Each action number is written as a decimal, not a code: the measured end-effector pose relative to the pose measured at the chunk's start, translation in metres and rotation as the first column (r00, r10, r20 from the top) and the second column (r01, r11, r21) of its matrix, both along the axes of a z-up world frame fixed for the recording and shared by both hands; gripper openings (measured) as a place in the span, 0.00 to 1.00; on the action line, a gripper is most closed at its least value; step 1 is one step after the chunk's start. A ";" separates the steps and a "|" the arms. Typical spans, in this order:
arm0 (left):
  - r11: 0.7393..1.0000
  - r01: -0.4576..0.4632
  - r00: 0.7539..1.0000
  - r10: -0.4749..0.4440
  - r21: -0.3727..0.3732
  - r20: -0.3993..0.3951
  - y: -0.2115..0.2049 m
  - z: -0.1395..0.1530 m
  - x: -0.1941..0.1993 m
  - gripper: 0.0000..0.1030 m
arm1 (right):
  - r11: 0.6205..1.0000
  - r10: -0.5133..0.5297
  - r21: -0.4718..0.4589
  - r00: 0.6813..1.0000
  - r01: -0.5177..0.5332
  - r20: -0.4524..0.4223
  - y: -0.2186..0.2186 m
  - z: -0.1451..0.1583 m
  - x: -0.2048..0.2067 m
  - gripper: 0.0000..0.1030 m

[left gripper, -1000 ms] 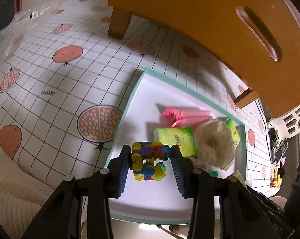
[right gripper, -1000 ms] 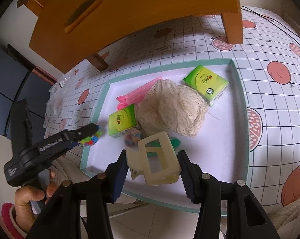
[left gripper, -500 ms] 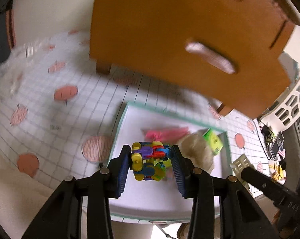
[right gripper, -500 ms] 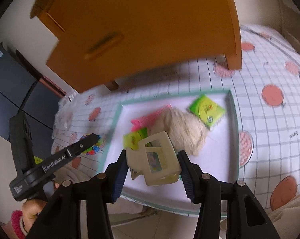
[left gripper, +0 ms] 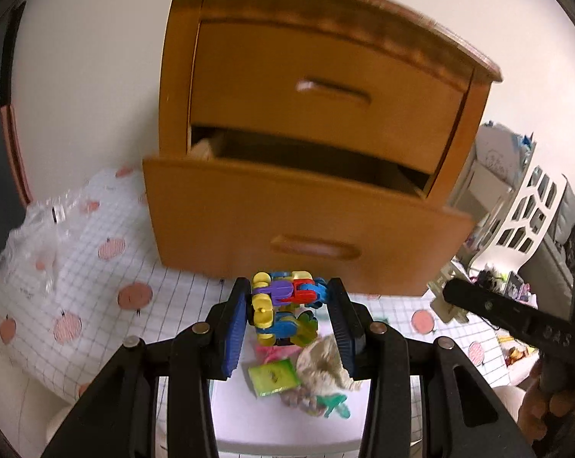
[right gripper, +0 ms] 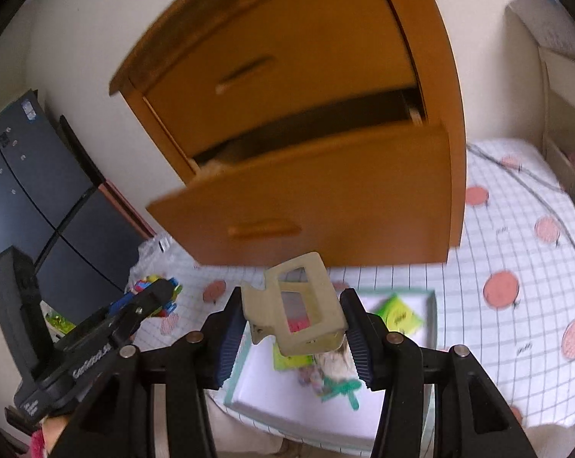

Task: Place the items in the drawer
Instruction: 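Carry block toy and hair clip into the open drawer with both grippers, then open both grippers to drop block toy and hair clip in the drawer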

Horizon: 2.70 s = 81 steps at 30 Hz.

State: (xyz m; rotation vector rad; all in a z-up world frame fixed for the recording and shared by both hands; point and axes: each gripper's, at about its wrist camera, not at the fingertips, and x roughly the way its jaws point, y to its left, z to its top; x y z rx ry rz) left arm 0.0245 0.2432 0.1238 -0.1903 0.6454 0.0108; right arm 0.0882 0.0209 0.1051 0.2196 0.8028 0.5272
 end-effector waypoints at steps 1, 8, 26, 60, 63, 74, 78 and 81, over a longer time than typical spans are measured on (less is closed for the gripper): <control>1.000 0.002 1.000 -0.002 0.003 0.009 0.000 0.004 0.000 0.41 | 1.000 0.000 -0.002 1.000 0.000 0.011 0.001 0.007 0.002 0.51; 1.000 0.013 0.997 -0.015 0.021 0.074 -0.004 0.035 0.008 0.41 | 1.000 0.005 -0.020 0.996 -0.003 0.092 0.011 0.049 0.014 0.51; 0.998 0.008 0.993 -0.015 0.060 0.113 0.006 0.061 0.061 0.41 | 0.991 0.017 -0.134 0.989 0.002 0.144 0.036 0.083 0.072 0.51; 0.997 -0.008 0.998 0.013 0.077 -0.057 0.012 0.025 0.167 0.42 | 0.930 -0.076 -0.356 0.994 0.097 0.074 0.029 0.036 0.153 0.51; 0.997 -0.006 0.998 0.011 0.081 -0.068 0.009 0.025 0.170 0.42 | 0.923 -0.087 -0.369 0.994 0.106 0.068 0.030 0.032 0.155 0.51; 0.997 -0.019 0.995 0.027 0.081 -0.098 0.016 0.017 0.173 0.50 | 0.917 -0.106 -0.384 0.994 0.110 0.031 0.029 0.022 0.158 0.64; 0.996 -0.023 0.994 0.032 0.081 -0.108 0.017 0.015 0.172 0.54 | 0.914 -0.114 -0.388 0.993 0.117 0.033 0.028 0.020 0.158 0.66; 0.996 -0.032 0.993 0.040 0.079 -0.110 0.019 0.013 0.170 0.65 | 0.913 -0.115 -0.391 0.993 0.117 0.030 0.028 0.018 0.158 0.68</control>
